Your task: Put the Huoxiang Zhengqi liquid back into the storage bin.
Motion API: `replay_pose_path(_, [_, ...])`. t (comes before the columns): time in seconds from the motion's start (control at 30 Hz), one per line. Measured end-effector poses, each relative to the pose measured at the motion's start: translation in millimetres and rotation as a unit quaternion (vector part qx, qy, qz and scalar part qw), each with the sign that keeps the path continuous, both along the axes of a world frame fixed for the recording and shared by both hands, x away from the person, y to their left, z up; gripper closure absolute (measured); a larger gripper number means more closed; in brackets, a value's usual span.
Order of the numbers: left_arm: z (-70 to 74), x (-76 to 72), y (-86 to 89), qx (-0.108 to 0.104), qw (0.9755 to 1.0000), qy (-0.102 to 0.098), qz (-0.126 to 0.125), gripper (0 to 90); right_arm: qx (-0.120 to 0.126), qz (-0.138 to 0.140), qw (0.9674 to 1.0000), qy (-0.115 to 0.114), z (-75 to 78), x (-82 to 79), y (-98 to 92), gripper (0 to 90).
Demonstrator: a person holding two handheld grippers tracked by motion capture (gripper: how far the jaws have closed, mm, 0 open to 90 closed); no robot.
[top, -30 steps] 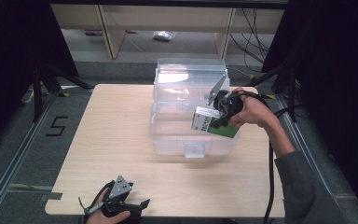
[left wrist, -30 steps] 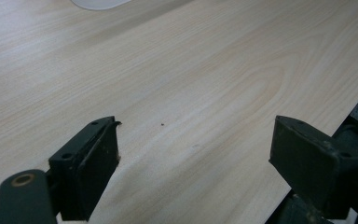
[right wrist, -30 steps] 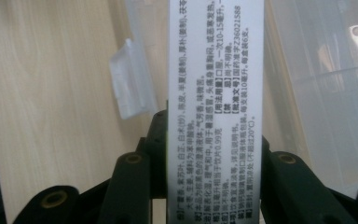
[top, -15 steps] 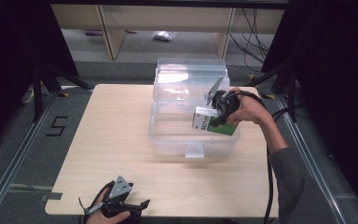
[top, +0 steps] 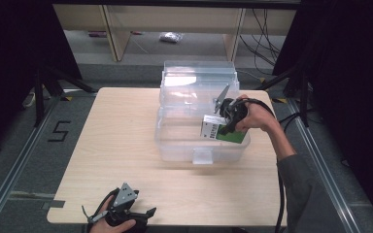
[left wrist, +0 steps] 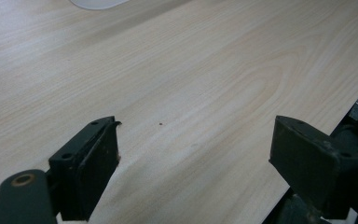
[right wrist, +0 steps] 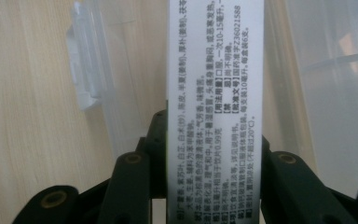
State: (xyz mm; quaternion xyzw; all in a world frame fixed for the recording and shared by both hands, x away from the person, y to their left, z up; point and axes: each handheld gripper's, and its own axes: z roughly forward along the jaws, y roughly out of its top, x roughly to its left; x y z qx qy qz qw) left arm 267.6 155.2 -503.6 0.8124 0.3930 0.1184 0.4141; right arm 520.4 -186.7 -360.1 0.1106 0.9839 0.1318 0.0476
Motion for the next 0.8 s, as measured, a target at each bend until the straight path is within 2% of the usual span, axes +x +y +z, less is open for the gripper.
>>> replay_pose_path(0.03, [0.2, -0.1, -0.2, 0.002, 1.0, 0.002, 0.0, 14.8, -0.004, -0.003, 1.0, 0.002, -1.8, -0.3, -0.1, 64.8])
replay_pose_path(0.07, [0.2, -0.1, -0.2, 0.002, 1.0, 0.002, 0.0, 14.8, -0.004, 0.022, 0.9997, -0.01, -3.9, 3.6, -0.8, 64.9])
replay_pose_path(0.1, [-0.3, 0.0, -0.1, 0.0, 1.0, 0.0, 0.0, 14.9, 0.0, -0.001, 1.0, 0.004, -5.5, 0.4, -1.2, 64.9])
replay_pose_path(0.17, [-0.3, 0.1, -0.2, -0.001, 1.0, 0.0, 0.001, 14.8, -0.002, 0.008, 1.0, 0.001, -8.1, 3.0, -2.6, 64.8])
replay_pose_path(0.2, [-0.4, 0.1, -0.2, -0.001, 1.0, 0.0, 0.0, 14.8, -0.005, -0.003, 1.0, 0.005, -9.2, 1.6, -2.7, 64.8])
replay_pose_path(0.27, [-0.3, 0.1, -0.3, -0.001, 1.0, 0.0, 0.0, 14.8, -0.004, 0.018, 0.9998, -0.002, -11.7, 5.3, -3.3, 64.8])
replay_pose_path(0.3, [-0.3, 0.1, -0.3, -0.001, 1.0, 0.0, 0.0, 14.8, -0.006, 0.004, 1.0, 0.003, -12.3, 4.1, -3.6, 64.7])
replay_pose_path(0.33, [-0.3, 0.1, -0.3, -0.001, 1.0, 0.0, 0.0, 14.8, -0.006, 0.011, 0.9999, 0.001, -13.2, 5.1, -3.5, 64.8])
replay_pose_path(0.37, [-0.3, 0.1, -0.2, -0.001, 1.0, 0.0, 0.0, 14.8, -0.005, 0.002, 1.0, 0.002, -14.2, 4.3, -3.7, 64.7])
replay_pose_path(0.4, [-0.3, 0.1, -0.2, -0.001, 1.0, 0.0, 0.0, 14.8, -0.005, 0.002, 1.0, 0.002, -14.2, 4.3, -3.7, 64.7])
replay_pose_path(0.43, [-0.4, 0.0, -0.2, -0.001, 1.0, 0.0, 0.001, 14.8, -0.003, 0.018, 0.9998, 0.001, -15.8, 5.7, -3.7, 64.7])
replay_pose_path(0.5, [-0.3, 0.0, -0.2, -0.001, 1.0, -0.001, 0.0, 14.8, -0.011, -0.001, 0.9999, 0.004, -19.6, 4.8, -5.0, 64.7])
replay_pose_path(0.53, [-0.3, 0.0, -0.2, -0.001, 1.0, 0.0, 0.0, 14.8, -0.015, 0.012, 0.9998, -0.001, -20.5, 6.7, -5.8, 64.6])
replay_pose_path(0.67, [-0.4, 0.1, -0.2, -0.002, 1.0, -0.001, 0.002, 14.8, -0.001, -0.001, 0.9999, 0.011, -26.0, 5.9, -5.5, 64.5])
replay_pose_path(0.7, [-0.4, 0.0, -0.3, -0.002, 1.0, -0.001, 0.003, 14.8, -0.007, 0.01, 0.9999, 0.006, -26.9, 8.5, -6.0, 64.5])
replay_pose_path(0.8, [-0.4, 0.1, -0.1, -0.002, 1.0, -0.001, 0.002, 14.8, -0.02, 0.005, 0.9998, 0.002, -28.3, 9.9, -6.6, 64.4])
